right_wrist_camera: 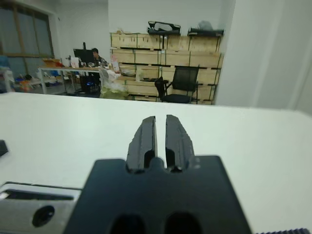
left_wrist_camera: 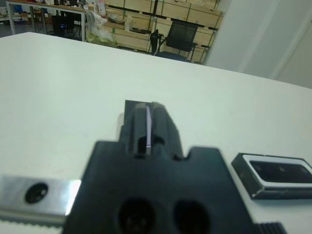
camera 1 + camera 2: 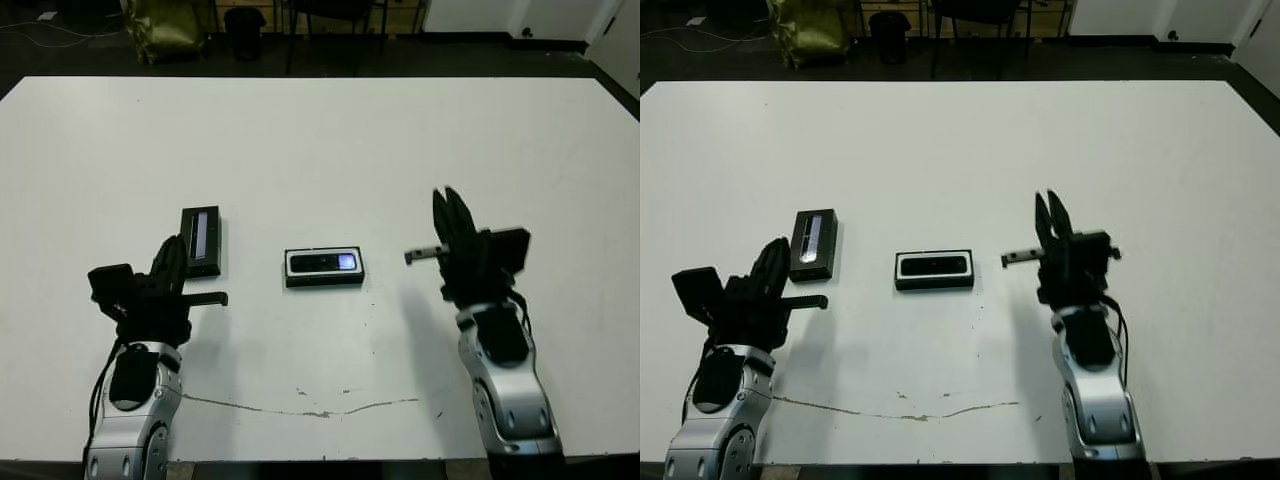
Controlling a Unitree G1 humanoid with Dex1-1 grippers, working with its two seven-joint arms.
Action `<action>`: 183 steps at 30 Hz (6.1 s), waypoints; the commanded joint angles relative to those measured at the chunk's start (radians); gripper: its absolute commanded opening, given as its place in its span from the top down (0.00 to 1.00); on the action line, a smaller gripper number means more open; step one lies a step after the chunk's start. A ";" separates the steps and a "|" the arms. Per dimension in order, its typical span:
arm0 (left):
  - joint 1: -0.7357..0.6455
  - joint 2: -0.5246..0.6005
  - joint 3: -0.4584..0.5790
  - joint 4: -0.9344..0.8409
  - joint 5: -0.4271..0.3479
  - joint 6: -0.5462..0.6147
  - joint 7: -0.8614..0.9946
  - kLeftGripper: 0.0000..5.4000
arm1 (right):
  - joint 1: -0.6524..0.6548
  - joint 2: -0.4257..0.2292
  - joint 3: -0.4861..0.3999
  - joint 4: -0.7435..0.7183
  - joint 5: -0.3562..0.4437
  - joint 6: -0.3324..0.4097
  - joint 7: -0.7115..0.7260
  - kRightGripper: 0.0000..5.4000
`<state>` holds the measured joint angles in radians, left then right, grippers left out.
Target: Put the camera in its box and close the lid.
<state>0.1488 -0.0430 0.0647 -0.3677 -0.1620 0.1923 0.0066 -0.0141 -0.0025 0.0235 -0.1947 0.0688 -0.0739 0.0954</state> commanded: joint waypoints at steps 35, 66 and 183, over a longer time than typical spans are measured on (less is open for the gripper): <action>-0.145 0.034 -0.158 -0.161 0.227 0.524 0.062 0.00 | 0.142 0.065 0.069 -0.161 0.023 0.165 -0.057 1.00; -0.223 -0.046 -0.112 -0.065 0.245 0.600 0.161 0.00 | 0.169 0.055 0.094 -0.132 0.021 0.131 -0.031 1.00; -0.565 0.597 -0.041 0.133 -0.003 0.286 -0.636 0.51 | 0.153 0.058 0.053 -0.117 0.001 0.168 -0.091 1.00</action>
<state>-0.3997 0.5161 0.0324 -0.2314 -0.1479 0.4610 -0.5850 0.1407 0.0614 0.0903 -0.3161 0.0741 0.0700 0.0115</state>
